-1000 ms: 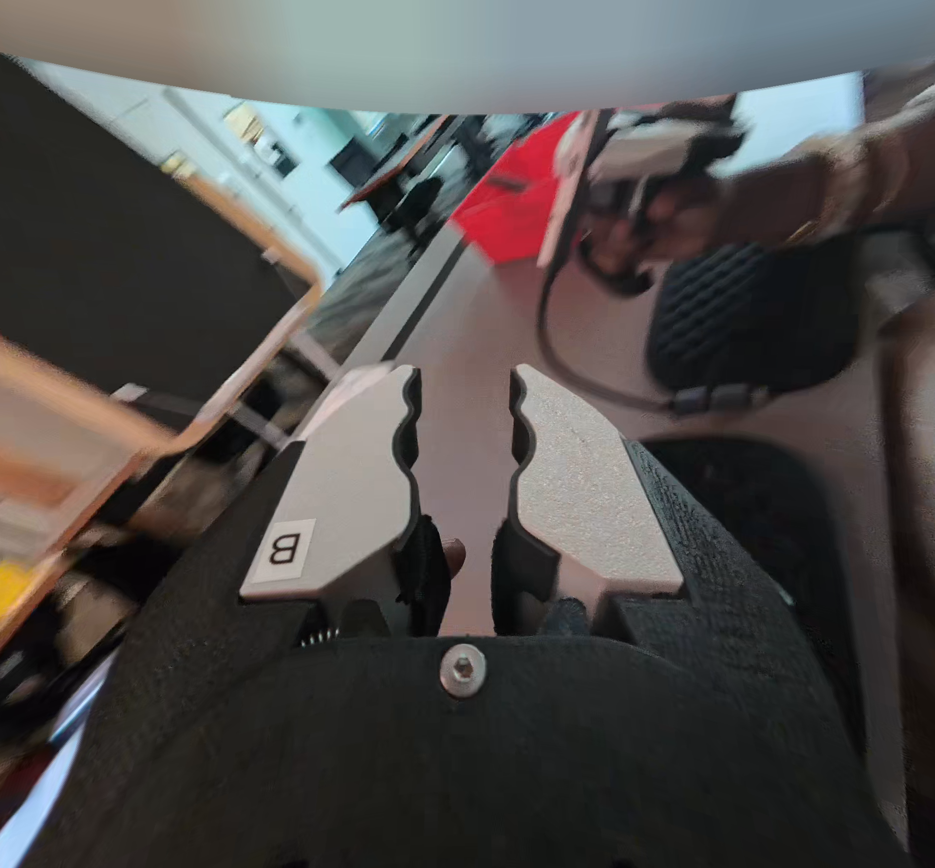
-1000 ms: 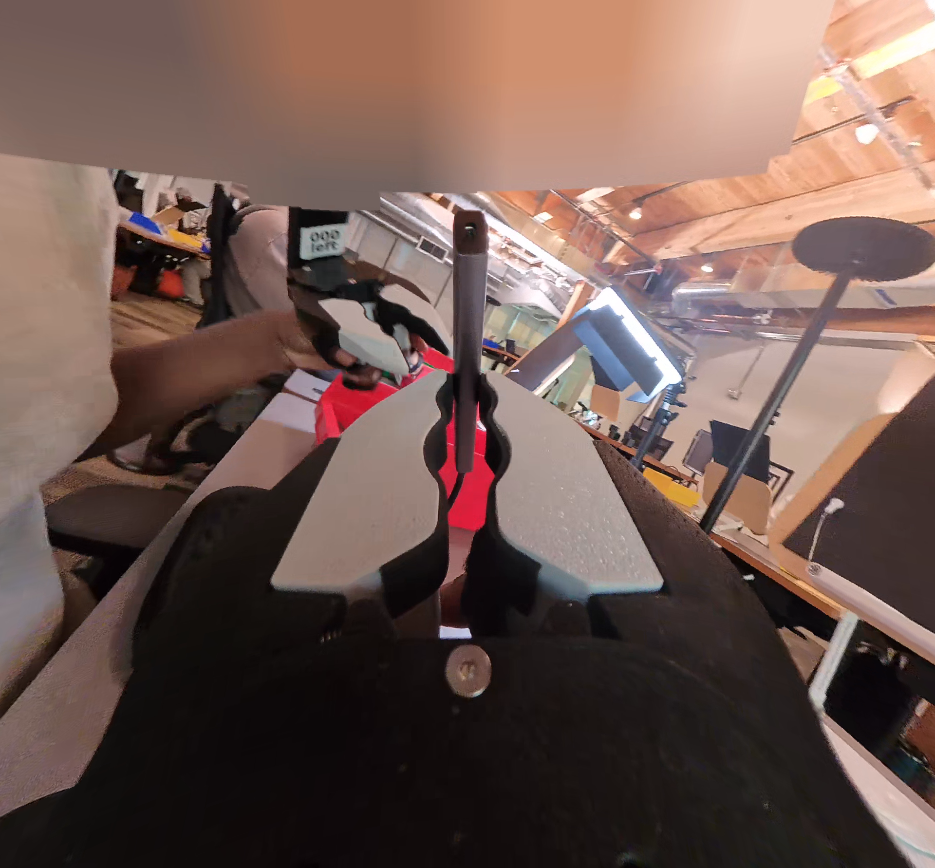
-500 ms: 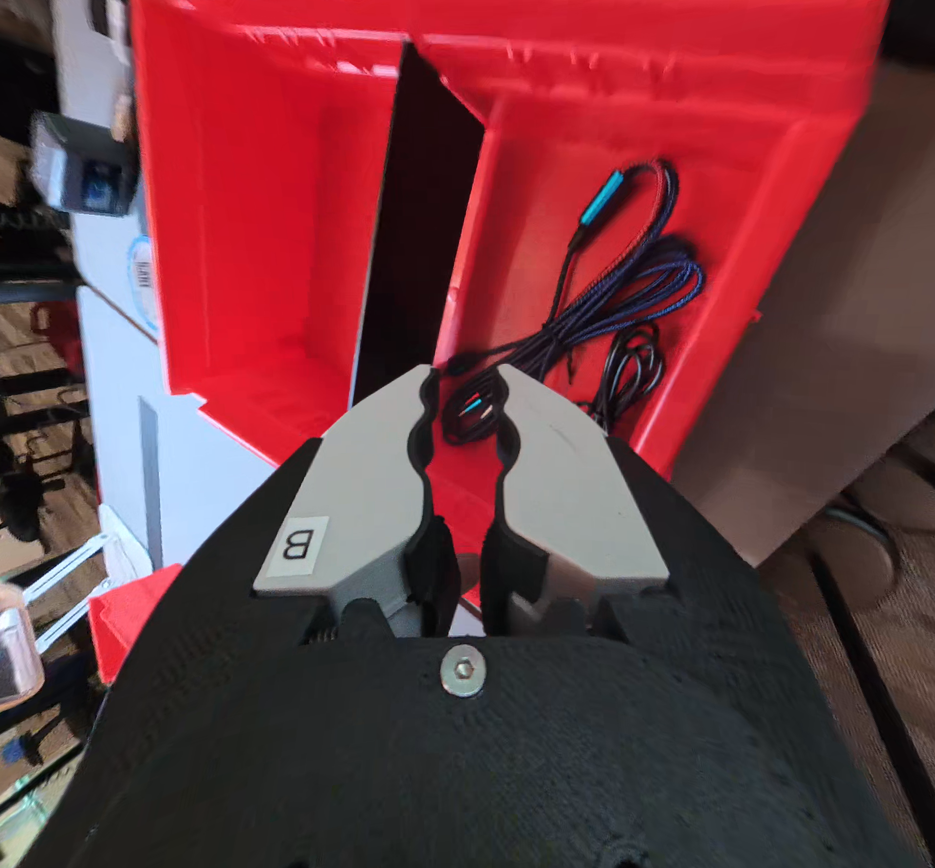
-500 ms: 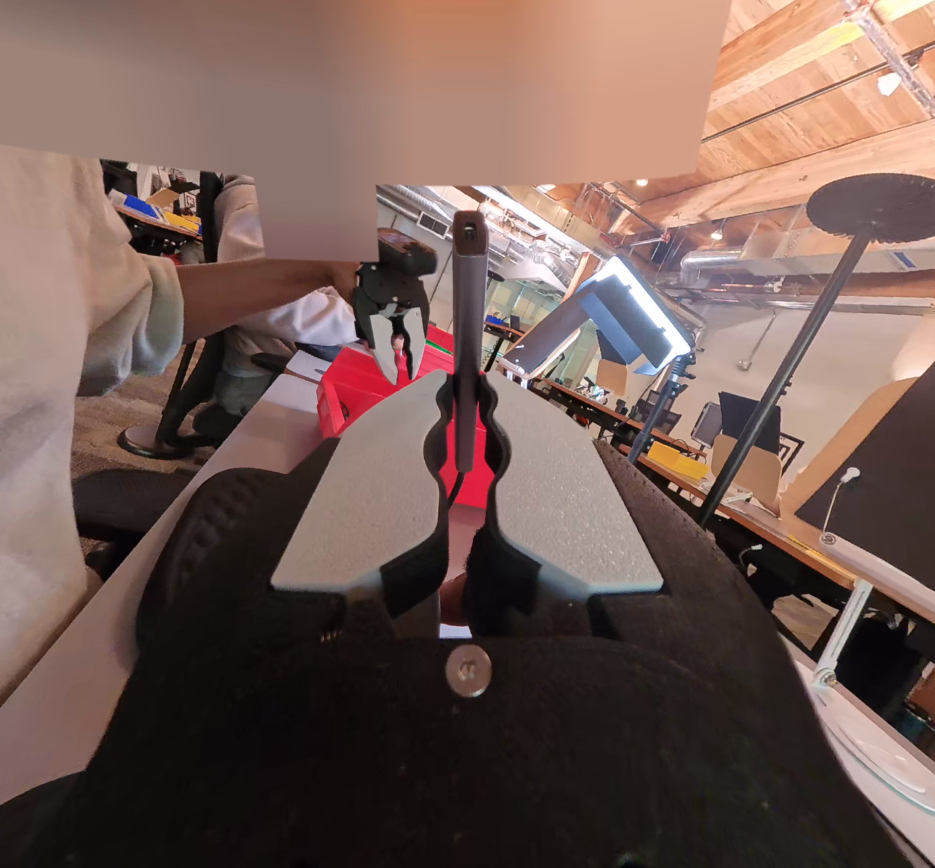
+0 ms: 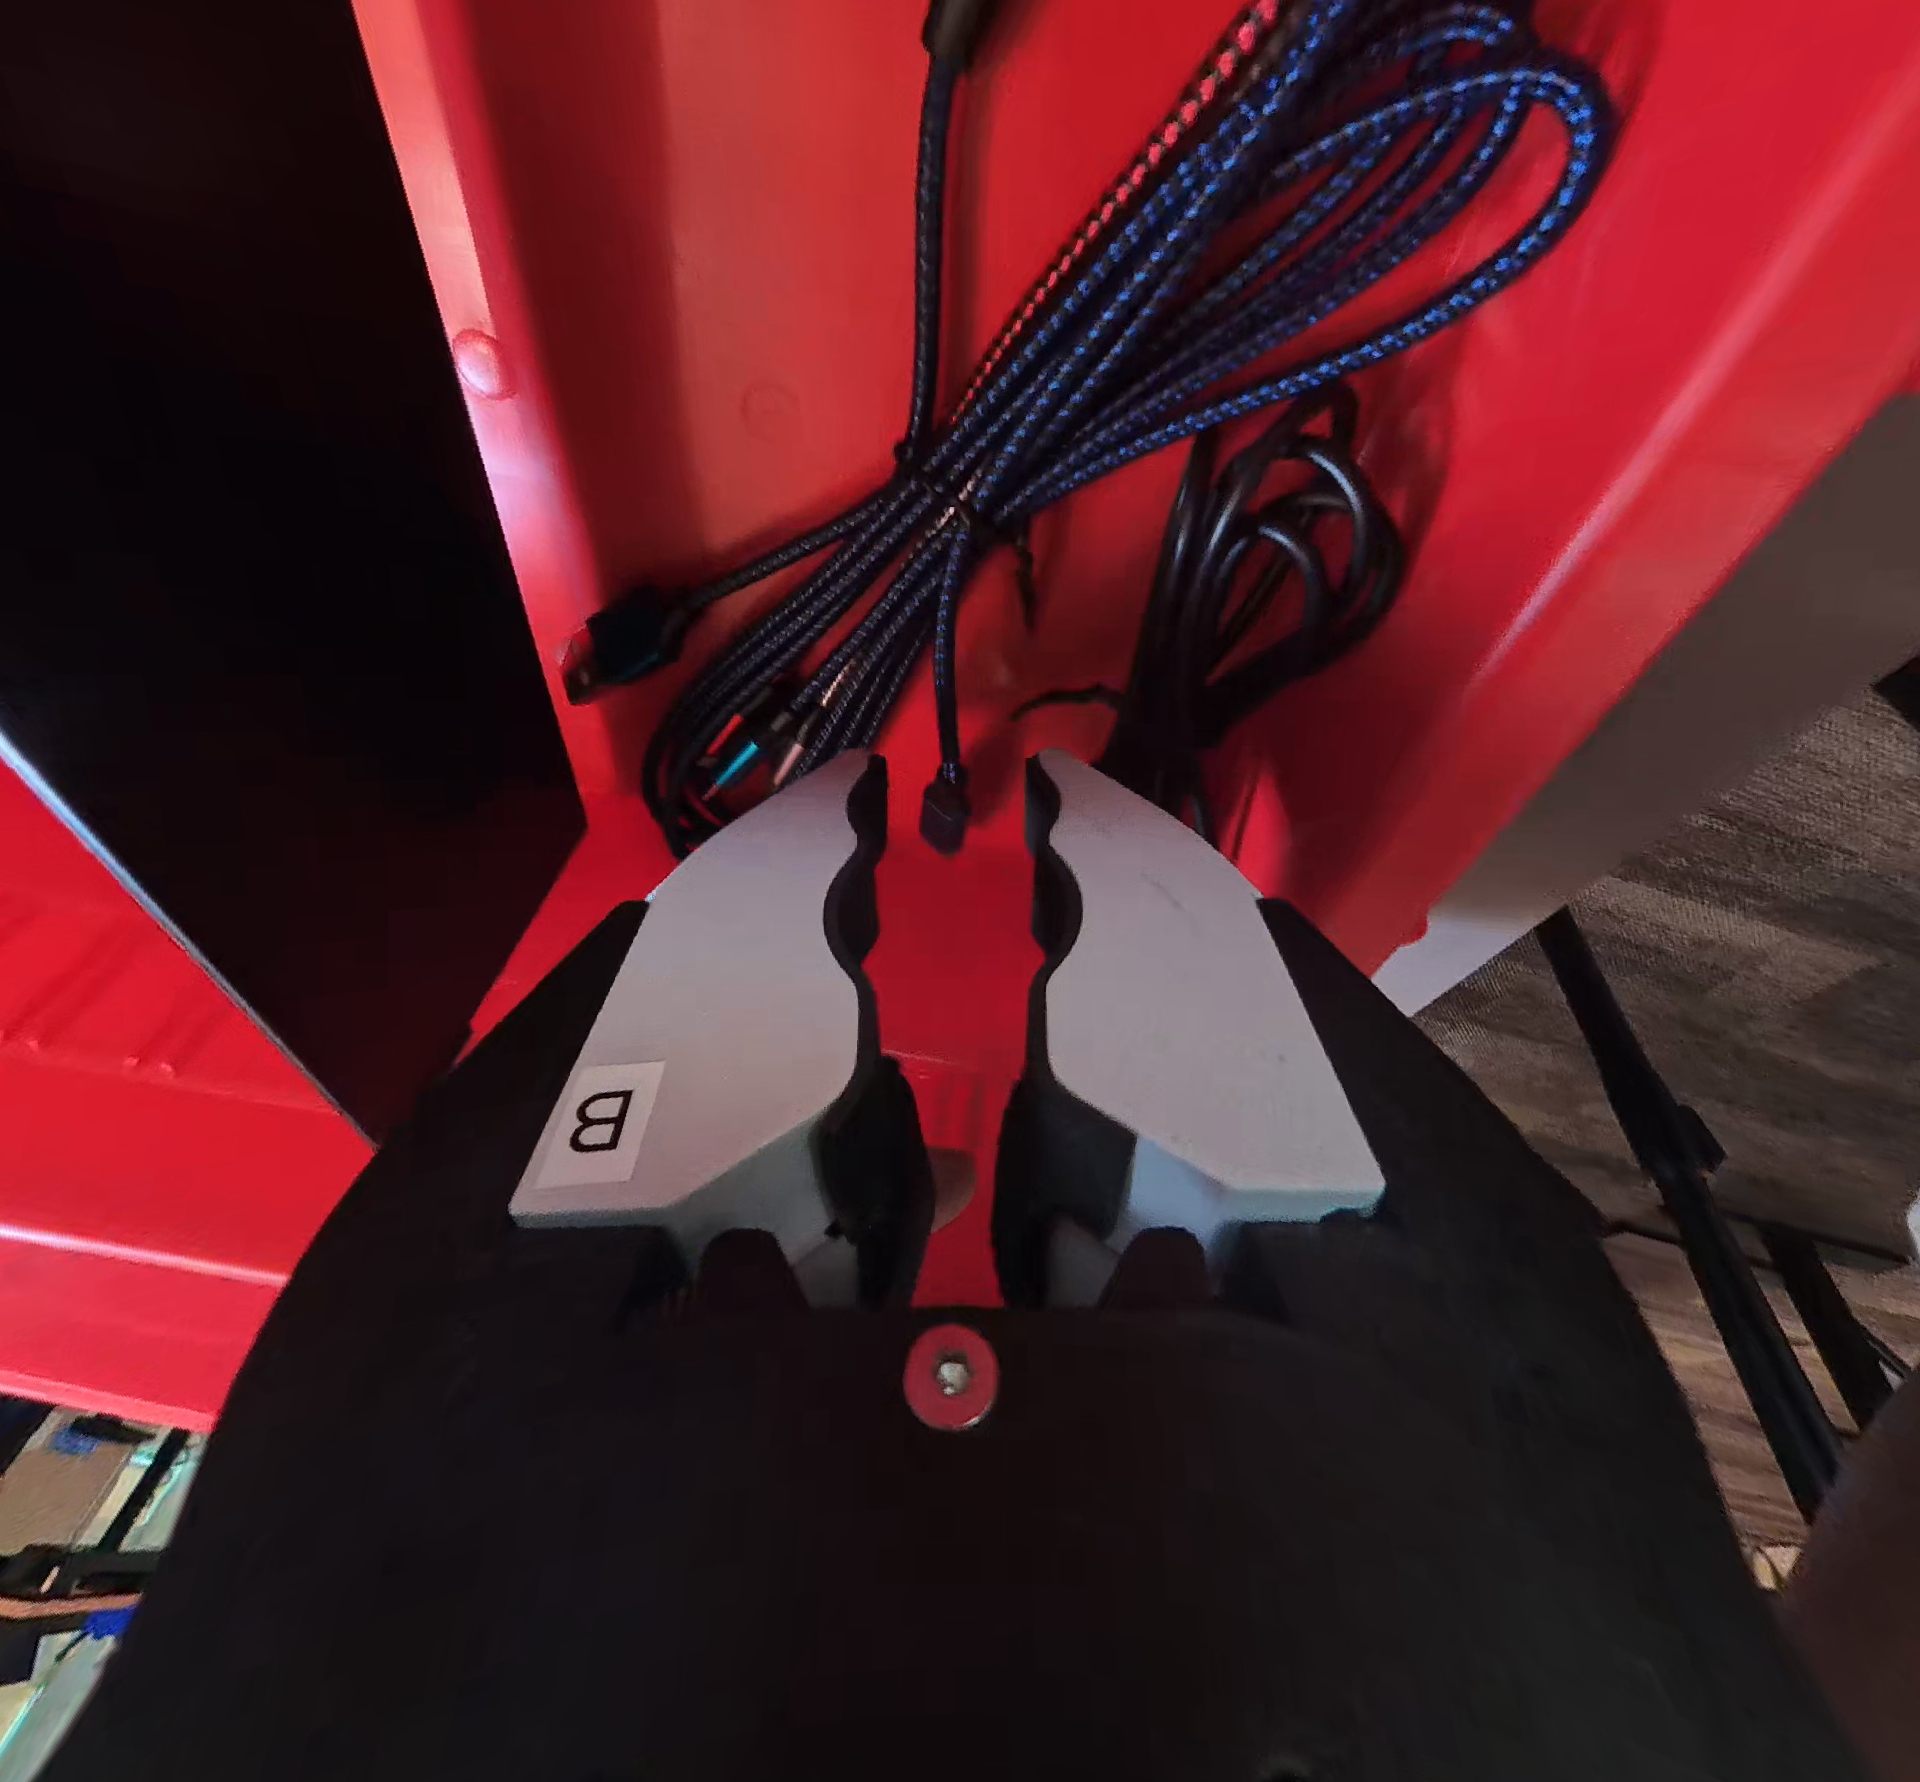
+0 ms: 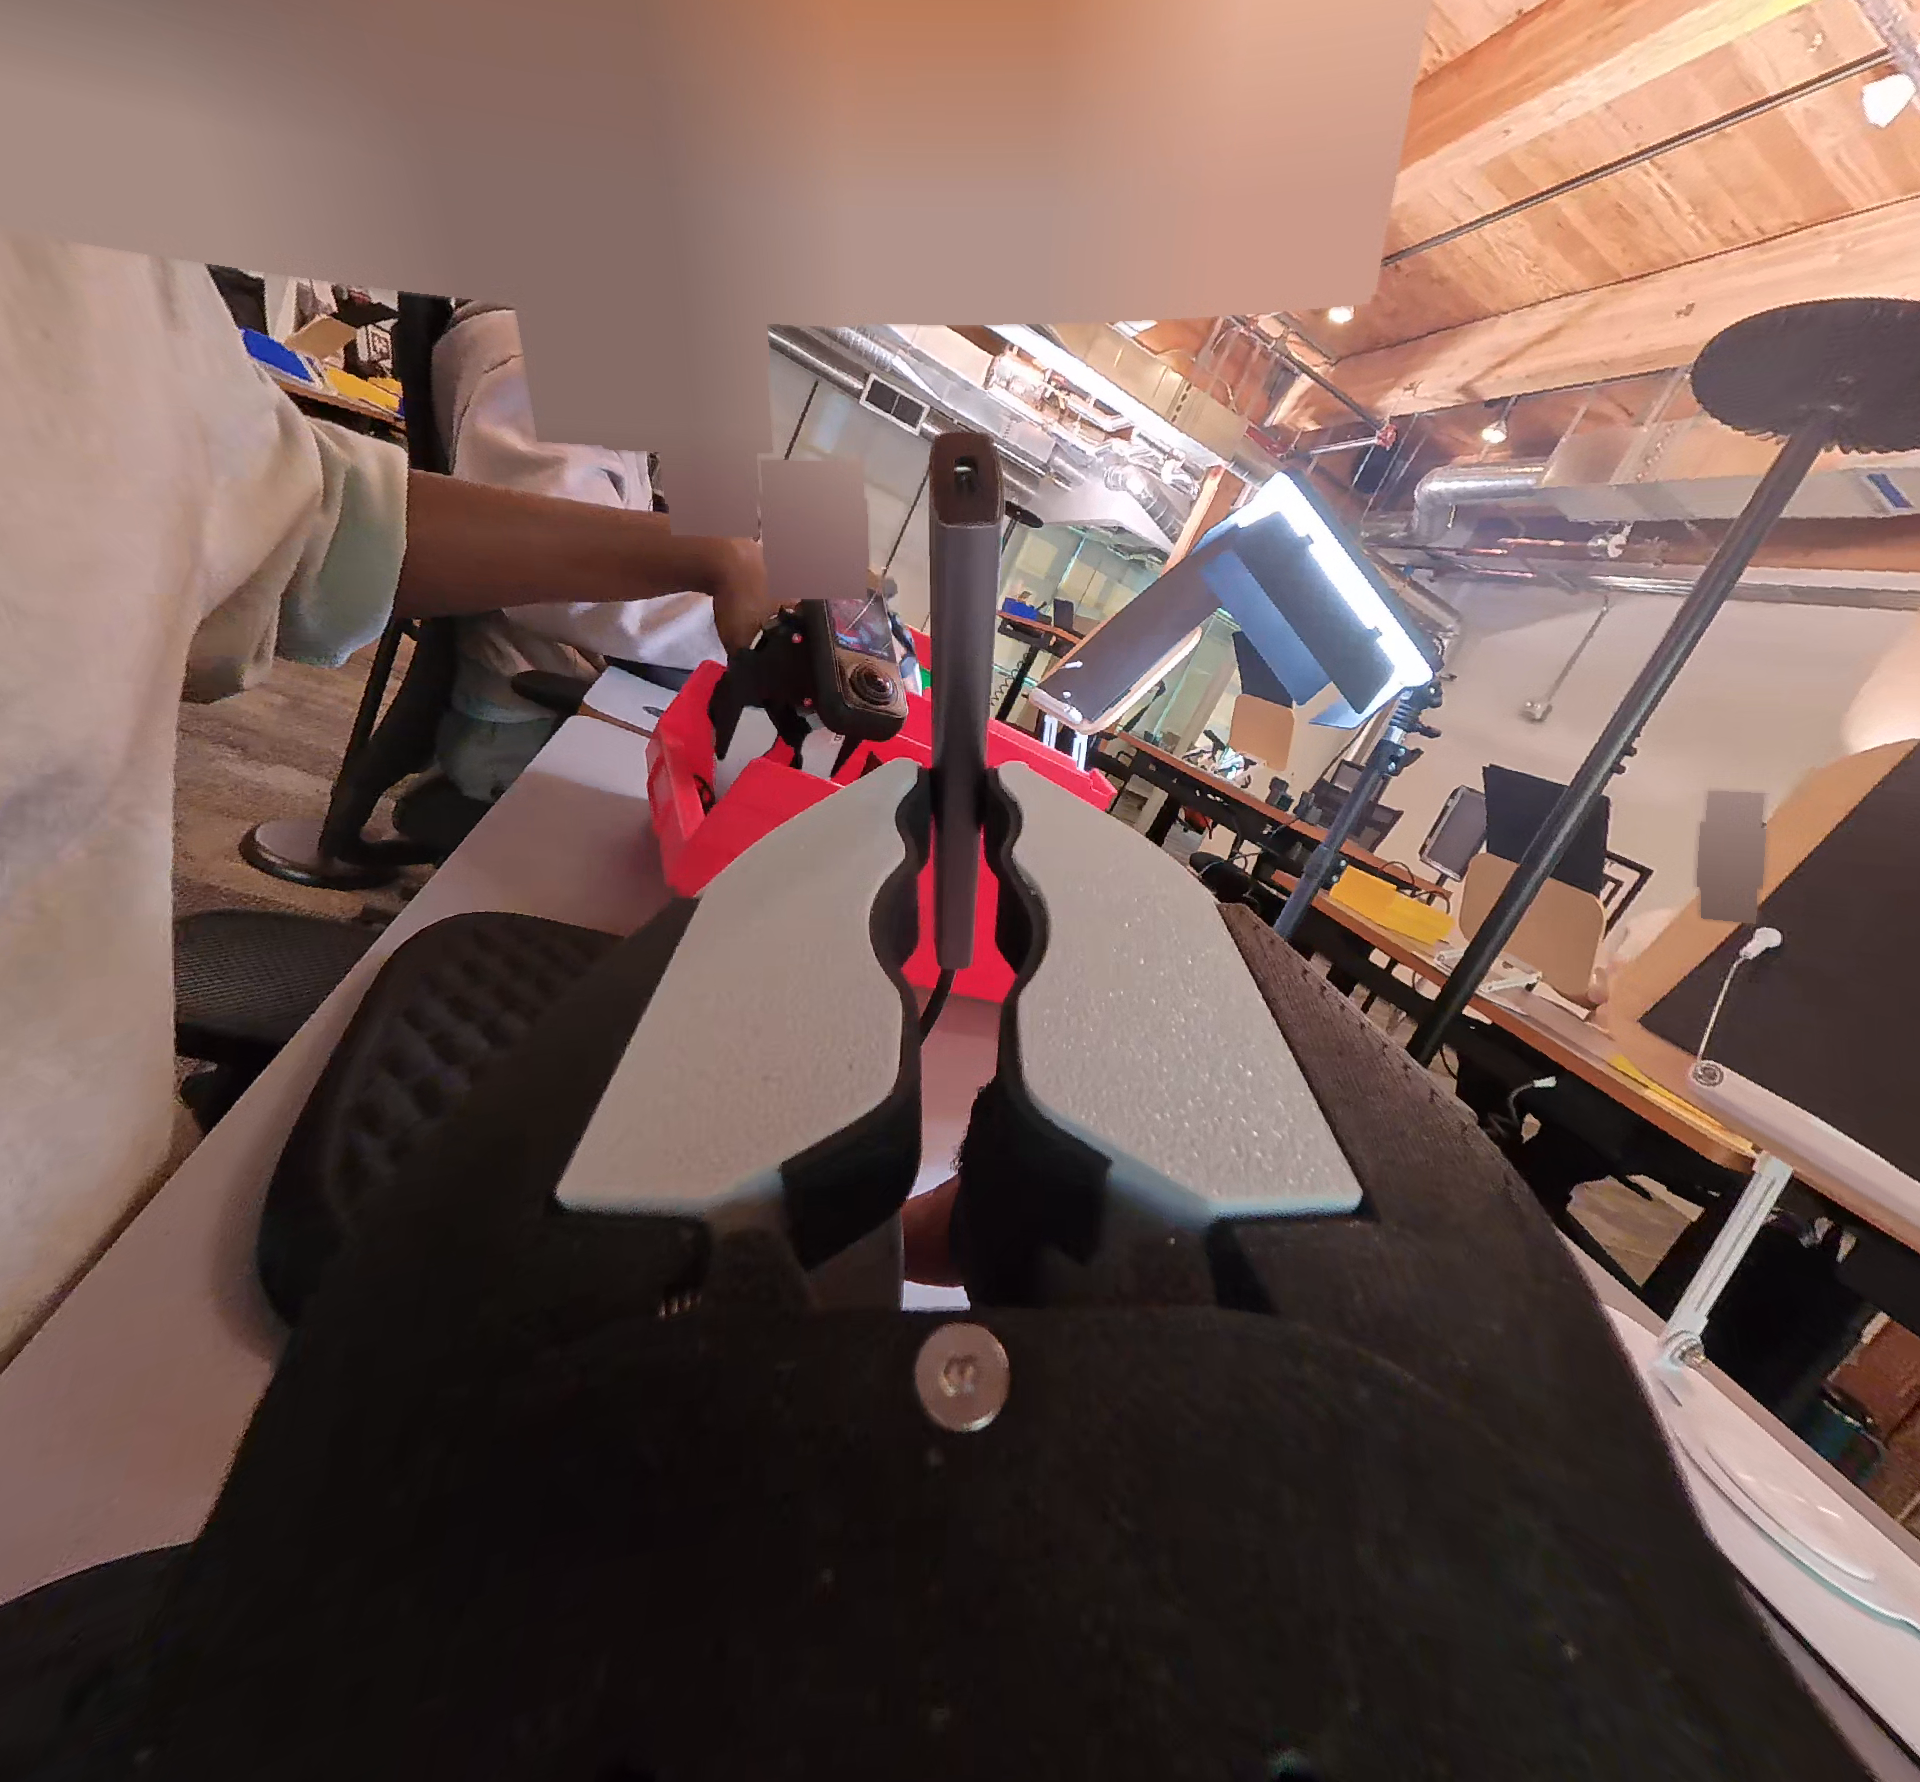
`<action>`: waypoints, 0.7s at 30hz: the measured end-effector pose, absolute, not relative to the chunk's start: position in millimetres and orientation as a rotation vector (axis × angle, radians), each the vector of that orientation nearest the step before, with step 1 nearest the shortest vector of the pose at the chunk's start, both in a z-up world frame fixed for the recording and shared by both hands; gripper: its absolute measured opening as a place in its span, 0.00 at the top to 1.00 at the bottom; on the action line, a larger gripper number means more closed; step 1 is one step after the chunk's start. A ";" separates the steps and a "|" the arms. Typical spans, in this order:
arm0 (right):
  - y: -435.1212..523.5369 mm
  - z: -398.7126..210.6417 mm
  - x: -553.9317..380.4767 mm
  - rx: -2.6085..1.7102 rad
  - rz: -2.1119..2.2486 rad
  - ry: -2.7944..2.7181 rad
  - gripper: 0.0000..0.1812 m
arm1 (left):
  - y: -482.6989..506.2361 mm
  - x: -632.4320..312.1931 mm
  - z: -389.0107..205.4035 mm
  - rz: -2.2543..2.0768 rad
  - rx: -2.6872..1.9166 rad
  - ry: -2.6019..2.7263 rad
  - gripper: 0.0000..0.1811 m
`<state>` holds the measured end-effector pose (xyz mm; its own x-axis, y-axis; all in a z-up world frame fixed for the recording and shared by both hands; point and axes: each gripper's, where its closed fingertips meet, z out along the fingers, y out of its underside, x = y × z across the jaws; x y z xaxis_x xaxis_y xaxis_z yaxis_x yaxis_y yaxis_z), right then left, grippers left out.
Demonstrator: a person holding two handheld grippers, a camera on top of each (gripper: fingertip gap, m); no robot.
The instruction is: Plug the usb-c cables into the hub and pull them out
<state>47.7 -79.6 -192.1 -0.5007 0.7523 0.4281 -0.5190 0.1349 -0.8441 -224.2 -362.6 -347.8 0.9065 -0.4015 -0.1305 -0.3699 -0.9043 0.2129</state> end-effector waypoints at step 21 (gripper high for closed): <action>-75.5 -185.3 53.5 -0.235 1.582 -1.348 0.95 | -297.9 -229.4 -133.6 -1.800 3.828 -0.002 0.97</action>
